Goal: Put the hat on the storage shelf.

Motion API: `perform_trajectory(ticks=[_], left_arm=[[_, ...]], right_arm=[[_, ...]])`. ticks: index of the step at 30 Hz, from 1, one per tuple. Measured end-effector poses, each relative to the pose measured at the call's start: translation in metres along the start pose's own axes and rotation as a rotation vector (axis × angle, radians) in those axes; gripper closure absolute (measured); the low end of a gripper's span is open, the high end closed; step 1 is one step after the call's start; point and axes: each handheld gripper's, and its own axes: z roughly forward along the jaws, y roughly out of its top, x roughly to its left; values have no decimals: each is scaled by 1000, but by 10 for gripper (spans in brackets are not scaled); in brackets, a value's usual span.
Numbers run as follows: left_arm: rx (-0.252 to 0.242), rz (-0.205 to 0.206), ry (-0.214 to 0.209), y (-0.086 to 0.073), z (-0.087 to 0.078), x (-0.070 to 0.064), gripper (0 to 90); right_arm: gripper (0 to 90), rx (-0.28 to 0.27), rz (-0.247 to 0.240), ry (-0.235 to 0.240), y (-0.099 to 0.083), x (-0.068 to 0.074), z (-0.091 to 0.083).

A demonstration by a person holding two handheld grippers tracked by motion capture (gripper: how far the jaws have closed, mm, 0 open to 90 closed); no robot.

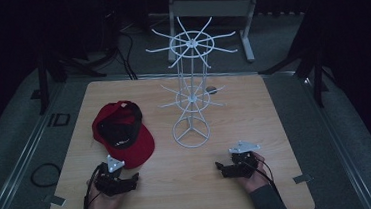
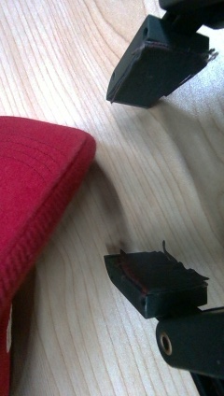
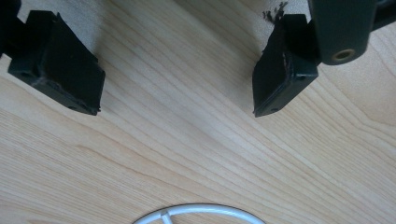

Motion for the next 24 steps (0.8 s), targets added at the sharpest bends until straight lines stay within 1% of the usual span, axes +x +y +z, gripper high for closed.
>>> perform_trajectory(ticks=[6, 8, 9, 11, 12, 13, 14, 15, 16, 18, 19, 22, 24], left_arm=[[-1, -4, 4, 0, 0, -1, 193], [2, -1, 1, 0, 0, -1, 193], [7, 8, -6, 0, -1, 0, 192], [13, 15, -12, 0, -1, 1, 193], [17, 11, -6, 1, -3, 2, 208], [17, 0, 1, 1, -4, 3, 244], [18, -7, 3, 0, -6, 4, 307], [15, -16, 7, 0, -8, 7, 378], [18, -23, 8, 0, -9, 9, 473], [17, -50, 0, -1, -11, 13, 547], [17, -57, 1, -1, -12, 14, 576], [15, -58, 5, -1, -13, 15, 660], [-16, -66, 11, -1, -17, 16, 714]], right_arm=[[169, 0, 3, -1, 0, 0, 0], [169, 0, 3, -1, 0, 0, 0], [169, 1, 3, -1, 0, 0, 0], [169, 1, 3, -1, 0, 0, 0], [169, 0, 3, -1, 0, 0, 0], [169, 1, 4, -1, 0, 0, 0], [169, 0, 3, -1, 0, 0, 0], [169, 1, 3, -1, 0, 0, 0], [169, 1, 3, -1, 0, 0, 0], [169, 1, 3, -1, 0, 0, 0], [169, 1, 3, -1, 0, 0, 0], [169, 1, 3, -1, 0, 0, 0], [169, 1, 3, -1, 0, 0, 0]])
